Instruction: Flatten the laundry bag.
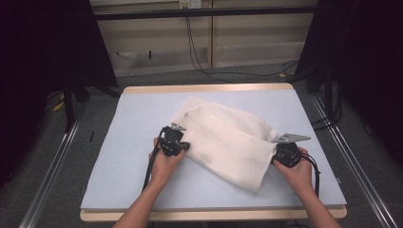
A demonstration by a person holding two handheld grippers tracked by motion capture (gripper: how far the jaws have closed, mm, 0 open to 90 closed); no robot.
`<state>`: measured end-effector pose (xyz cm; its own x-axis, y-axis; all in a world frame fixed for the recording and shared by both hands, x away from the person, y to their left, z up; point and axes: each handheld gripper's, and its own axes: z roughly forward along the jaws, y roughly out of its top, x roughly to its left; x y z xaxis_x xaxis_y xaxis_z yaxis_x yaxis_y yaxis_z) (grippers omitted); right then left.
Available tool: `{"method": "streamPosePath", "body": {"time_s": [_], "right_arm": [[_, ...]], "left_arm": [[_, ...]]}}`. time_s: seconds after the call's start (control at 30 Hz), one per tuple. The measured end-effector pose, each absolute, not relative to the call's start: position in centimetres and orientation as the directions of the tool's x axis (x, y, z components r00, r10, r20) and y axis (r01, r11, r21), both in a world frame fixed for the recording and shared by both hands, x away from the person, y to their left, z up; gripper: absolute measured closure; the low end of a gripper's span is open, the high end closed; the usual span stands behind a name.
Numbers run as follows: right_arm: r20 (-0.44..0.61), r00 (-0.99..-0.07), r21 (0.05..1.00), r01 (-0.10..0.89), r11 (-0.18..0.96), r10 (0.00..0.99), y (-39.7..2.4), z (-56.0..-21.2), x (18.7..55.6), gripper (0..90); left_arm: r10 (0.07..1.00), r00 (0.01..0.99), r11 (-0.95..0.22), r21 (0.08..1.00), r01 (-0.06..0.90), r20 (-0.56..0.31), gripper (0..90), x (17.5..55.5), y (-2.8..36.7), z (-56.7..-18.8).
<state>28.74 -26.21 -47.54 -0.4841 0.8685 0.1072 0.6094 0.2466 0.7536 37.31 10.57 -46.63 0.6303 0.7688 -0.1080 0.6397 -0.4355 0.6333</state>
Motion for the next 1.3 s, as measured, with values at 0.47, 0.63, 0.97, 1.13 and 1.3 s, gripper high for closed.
{"method": "streamPosePath", "body": {"time_s": [0.47, 0.63, 0.97, 1.13, 1.3], "right_arm": [[0.117, -0.467, 0.774, 0.596, 0.214, 0.876, -27.5, -47.5, 28.8, 75.5], [0.125, -0.466, 0.79, 0.581, 0.196, 0.876, -27.9, -46.8, 28.0, 65.1], [0.119, -0.543, 0.85, 0.488, 0.197, 0.832, -27.4, -45.6, 27.1, 57.5], [0.109, -0.618, 0.879, 0.426, 0.215, 0.779, -25.5, -45.0, 27.0, 59.2], [0.14, -0.663, 0.889, 0.411, 0.201, 0.735, -23.8, -45.1, 27.0, 60.5]], "left_arm": [[0.755, 0.637, -0.417, 0.636, 0.649, -0.155, 84.1, 38.5, 10.7, -46.2], [0.749, 0.644, -0.415, 0.648, 0.639, -0.156, 79.5, 37.8, 11.3, -45.9], [0.743, 0.647, -0.405, 0.656, 0.637, -0.169, 64.7, 36.9, 11.6, -44.9], [0.744, 0.647, -0.406, 0.659, 0.634, -0.164, 58.9, 36.7, 11.3, -44.8], [0.735, 0.652, -0.399, 0.657, 0.639, -0.187, 51.2, 36.6, 11.2, -44.8]]}}
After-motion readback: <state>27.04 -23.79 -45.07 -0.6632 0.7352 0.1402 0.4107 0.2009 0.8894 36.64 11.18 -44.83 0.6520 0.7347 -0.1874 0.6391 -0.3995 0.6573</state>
